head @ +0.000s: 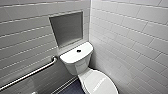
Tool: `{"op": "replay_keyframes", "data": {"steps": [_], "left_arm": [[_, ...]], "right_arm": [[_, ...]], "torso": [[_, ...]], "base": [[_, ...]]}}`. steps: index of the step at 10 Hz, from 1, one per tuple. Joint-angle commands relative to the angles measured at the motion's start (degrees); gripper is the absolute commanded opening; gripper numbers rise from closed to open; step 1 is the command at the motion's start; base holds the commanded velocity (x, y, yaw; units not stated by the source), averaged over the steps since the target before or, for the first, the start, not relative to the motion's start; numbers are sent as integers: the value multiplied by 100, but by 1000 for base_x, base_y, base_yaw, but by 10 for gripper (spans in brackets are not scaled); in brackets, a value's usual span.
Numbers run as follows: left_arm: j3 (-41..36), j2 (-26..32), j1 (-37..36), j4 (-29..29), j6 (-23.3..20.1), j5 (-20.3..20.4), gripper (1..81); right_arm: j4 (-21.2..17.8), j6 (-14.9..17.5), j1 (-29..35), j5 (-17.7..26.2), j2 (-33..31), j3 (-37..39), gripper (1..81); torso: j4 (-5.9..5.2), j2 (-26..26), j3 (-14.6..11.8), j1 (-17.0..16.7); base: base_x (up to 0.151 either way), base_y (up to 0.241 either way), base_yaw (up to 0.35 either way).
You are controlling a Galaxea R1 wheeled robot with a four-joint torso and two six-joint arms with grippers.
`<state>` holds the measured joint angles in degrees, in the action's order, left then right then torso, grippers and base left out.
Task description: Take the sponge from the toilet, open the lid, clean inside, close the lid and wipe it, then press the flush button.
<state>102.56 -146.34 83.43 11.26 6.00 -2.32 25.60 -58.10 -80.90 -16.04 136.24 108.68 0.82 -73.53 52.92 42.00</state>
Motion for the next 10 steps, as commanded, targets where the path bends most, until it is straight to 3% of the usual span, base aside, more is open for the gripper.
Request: {"op": "replay_keyframes", "data": {"steps": [1, 3, 4, 6, 10], "left_arm": [[124, -45, -24, -45, 15, -357, 811], [431, -203, -24, -71, 42, -357, 811], [684, -352, -24, -159, 33, -357, 811], [1108, -581, -7, -177, 42, -366, 811], [1222, -634, -6, -186, 42, -366, 811]], "right_arm": [[833, 18, -220, 189, 160, 469, 10], [868, 18, -379, 172, 535, 1002, 10], [876, 18, -432, 172, 677, 1161, 10], [1026, 18, -485, 180, 925, 1365, 10], [1149, 18, -564, 180, 1100, 1436, 10]], "torso": [[0, 557, 2, -358], [0, 968, -5, -625], [0, 1204, -567, -778], [0, 1544, -732, -986], [0, 2322, -1540, -1500]], "base": [[0, 0, 0], [0, 0, 0], [0, 0, 0], [0, 0, 0], [0, 0, 0]]}}
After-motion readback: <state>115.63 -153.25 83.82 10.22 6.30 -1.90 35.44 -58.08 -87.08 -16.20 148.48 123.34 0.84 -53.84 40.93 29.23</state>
